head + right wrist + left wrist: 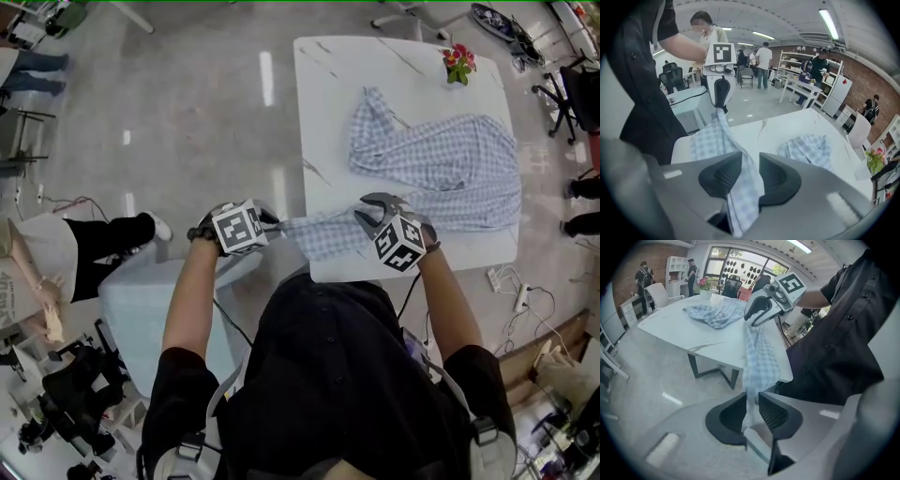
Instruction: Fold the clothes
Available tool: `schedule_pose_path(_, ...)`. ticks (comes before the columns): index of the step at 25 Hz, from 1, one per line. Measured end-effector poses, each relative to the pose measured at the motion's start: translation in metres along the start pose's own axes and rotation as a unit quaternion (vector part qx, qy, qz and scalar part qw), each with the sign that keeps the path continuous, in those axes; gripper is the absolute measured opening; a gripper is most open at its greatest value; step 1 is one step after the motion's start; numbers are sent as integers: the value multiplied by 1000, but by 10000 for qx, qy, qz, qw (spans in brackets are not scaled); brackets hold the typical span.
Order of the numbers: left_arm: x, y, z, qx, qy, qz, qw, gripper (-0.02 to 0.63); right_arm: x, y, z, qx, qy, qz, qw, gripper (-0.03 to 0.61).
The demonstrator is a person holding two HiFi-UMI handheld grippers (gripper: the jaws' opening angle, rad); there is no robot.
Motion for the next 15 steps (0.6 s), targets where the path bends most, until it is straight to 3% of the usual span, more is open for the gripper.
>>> schedule_pose_path(3,11,-2,-7,-113,-13,-90,9999,121,-4,3,2,81,55,-22,10000,165)
schedule_pose_path(6,14,-4,-9,-128,-72,50,9999,123,-6,3,5,140,83,-23,9999,207)
schedule_pose_path(11,10,5,-8,-359,-37,409,9985,123,-7,5,-3,5,91,-53,9999,198)
schedule_pose_path(15,3,22,-8,-664,35,627,9958,121,-6,9,-8,55,-29,-53,10000,123)
Point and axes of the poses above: the fingertips, and each gripper's own axes: y forward along the fingers, z to its right, x out of its underside, the point moved 6 cm from there along -y, backward along the fingers, and after that the axes turned 7 degrees about -z, right-handed, at the moved point
